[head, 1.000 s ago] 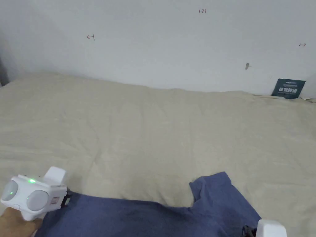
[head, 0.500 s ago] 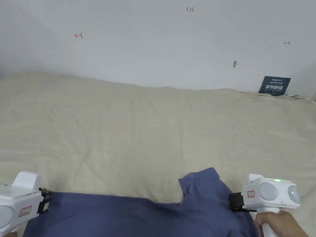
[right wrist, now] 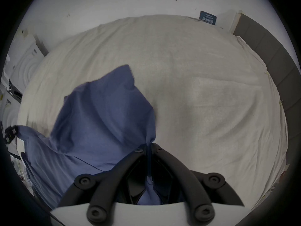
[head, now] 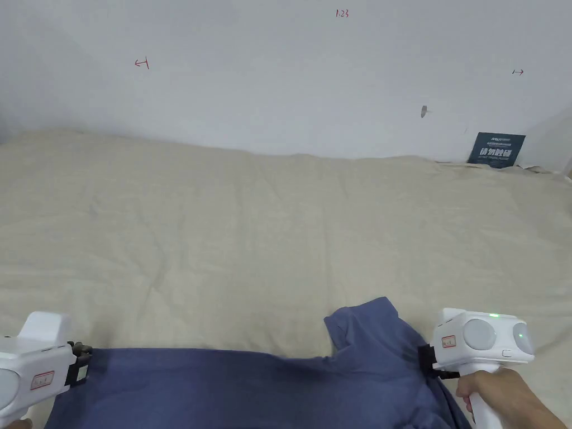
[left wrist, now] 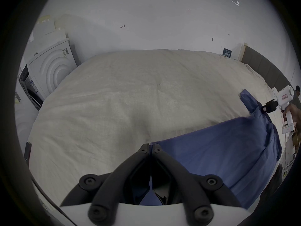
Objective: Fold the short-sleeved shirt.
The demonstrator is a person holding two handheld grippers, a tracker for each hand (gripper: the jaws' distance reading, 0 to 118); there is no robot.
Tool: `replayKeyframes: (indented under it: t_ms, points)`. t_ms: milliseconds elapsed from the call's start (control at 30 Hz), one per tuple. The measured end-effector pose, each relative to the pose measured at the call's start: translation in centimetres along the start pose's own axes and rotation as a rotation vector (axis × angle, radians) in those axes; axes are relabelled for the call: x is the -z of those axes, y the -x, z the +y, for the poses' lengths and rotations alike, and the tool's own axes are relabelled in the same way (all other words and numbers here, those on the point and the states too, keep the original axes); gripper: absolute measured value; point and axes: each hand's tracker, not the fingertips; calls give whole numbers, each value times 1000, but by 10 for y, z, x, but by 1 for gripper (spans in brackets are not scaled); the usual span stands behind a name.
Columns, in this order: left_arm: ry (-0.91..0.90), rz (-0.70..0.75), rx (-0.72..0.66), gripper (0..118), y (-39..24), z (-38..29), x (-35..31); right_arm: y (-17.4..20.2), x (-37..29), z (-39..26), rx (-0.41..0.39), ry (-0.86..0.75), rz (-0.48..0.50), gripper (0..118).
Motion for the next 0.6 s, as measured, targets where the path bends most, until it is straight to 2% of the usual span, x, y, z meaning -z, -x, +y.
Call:
replayKeyframes:
  t_ms: [333,600]
  points:
    - [-33,-29,-59,0,16,-10,-29,2,-73,-28,-60,-214,30,2]
    - [-91,-76,-110,0,32,-26,-60,-2,-118,-54,-85,-287,37,2]
